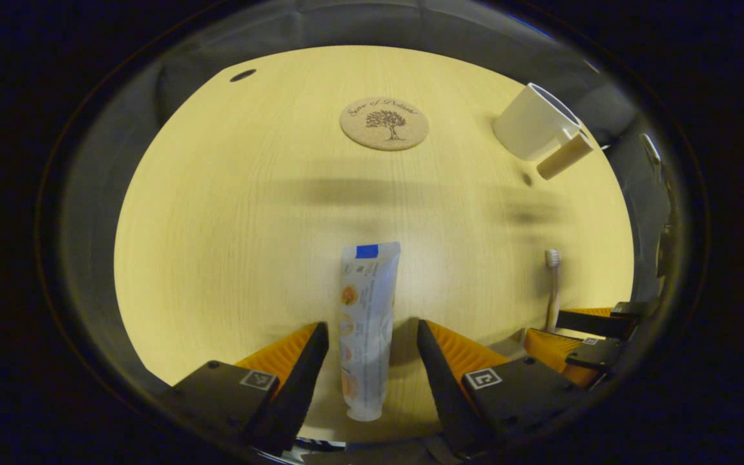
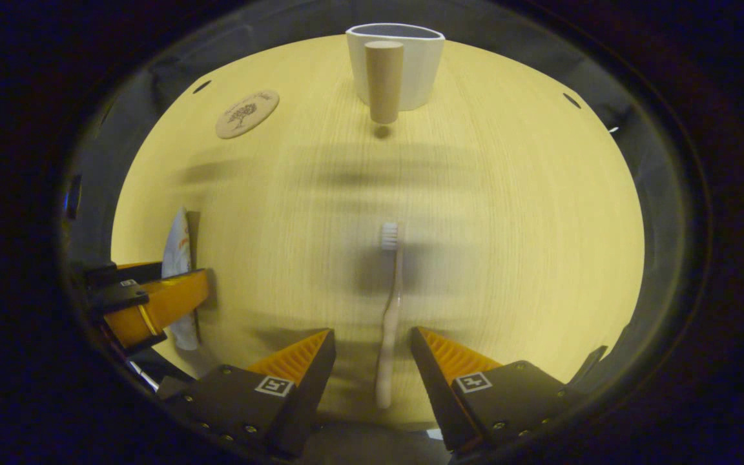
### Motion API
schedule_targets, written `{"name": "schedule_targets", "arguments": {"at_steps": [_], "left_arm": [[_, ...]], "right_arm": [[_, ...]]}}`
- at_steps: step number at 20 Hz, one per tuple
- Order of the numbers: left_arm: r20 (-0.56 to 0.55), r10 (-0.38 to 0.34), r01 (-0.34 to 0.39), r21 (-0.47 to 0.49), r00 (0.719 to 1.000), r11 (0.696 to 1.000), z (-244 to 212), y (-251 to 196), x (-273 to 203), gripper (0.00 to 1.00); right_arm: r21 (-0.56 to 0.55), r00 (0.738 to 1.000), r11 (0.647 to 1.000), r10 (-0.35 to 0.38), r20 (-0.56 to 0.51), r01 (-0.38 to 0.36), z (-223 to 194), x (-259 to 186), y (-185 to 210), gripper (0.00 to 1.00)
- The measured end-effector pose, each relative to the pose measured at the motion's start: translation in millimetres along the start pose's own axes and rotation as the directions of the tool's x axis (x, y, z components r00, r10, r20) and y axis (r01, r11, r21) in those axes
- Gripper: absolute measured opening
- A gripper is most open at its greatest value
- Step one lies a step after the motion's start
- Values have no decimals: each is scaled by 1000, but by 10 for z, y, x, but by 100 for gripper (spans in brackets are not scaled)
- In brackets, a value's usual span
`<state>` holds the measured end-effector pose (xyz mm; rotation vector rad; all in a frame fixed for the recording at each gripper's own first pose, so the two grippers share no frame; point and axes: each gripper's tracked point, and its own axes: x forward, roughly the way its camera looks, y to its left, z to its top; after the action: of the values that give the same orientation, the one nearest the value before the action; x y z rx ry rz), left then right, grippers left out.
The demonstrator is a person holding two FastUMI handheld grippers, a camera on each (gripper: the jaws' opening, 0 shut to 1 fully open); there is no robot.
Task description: Put the toothbrush and toothpaste on the desktop into the cup, then pick up the cup and place it on the coaster on the desktop.
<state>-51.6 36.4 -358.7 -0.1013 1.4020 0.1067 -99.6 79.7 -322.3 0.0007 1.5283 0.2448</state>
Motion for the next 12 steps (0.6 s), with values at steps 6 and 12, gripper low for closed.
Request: {"name": "schedule_targets", "arguments": {"at_steps": [6,12], "left_arm": [[9,44,-44,-1,999,999,3,101,4,66],[3,44,-44,6,999,999,1,105,1,47]], "right_arm": [[-8,999,1000,-22,-24,22,-41,1,-99,42],[20,1000,1000,-3,-30,3,-57,-9,-145,16]]}}
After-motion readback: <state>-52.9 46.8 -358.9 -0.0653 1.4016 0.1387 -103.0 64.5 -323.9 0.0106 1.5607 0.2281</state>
